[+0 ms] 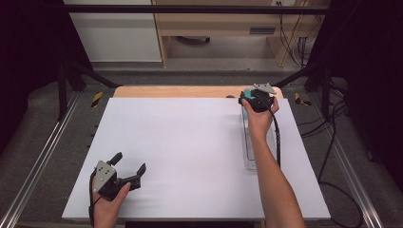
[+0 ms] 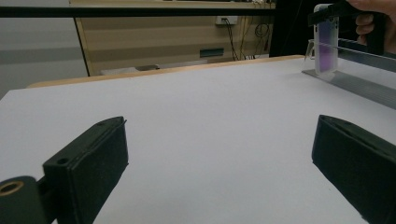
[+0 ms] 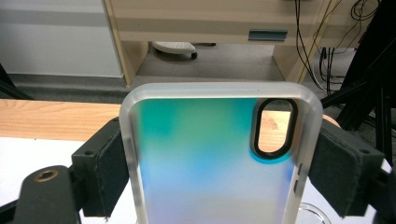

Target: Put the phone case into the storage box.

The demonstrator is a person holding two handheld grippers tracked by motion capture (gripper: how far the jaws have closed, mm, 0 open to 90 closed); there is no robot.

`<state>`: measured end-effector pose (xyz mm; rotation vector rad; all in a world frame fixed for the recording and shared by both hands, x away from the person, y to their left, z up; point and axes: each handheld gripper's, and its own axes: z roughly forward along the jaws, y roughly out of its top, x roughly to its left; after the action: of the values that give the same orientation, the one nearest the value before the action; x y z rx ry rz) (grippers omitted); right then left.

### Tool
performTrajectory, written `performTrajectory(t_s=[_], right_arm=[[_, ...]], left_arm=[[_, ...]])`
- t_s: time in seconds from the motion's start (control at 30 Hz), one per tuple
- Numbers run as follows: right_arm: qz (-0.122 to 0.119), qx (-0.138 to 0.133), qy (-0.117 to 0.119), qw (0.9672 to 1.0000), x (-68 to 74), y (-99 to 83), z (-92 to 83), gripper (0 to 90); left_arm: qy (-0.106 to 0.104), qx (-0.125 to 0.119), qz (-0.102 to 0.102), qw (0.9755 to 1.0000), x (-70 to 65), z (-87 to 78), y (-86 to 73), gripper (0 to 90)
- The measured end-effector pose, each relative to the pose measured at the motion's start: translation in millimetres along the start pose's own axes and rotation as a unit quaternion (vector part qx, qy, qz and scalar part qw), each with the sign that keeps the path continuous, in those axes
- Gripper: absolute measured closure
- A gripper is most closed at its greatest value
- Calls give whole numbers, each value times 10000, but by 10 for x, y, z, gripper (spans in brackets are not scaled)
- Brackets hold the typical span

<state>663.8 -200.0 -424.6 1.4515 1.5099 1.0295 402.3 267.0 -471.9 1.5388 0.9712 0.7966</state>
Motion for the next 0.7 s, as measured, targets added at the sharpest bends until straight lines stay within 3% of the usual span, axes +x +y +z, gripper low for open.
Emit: performTrajectory(t_s=[0.3, 0.43, 0.7], right_arm=[[167, 71, 102, 9998, -39, -23, 12, 100], [38, 76, 114, 9999, -49, -20, -8, 90], [14, 7, 141, 9999, -53, 17, -42, 94]], left_arm=[[32, 24, -5, 10000, 16, 1, -8, 33], [25, 9, 7, 10000, 5, 0, -5, 33], [21, 4, 1, 10000, 12, -3, -4, 33]])
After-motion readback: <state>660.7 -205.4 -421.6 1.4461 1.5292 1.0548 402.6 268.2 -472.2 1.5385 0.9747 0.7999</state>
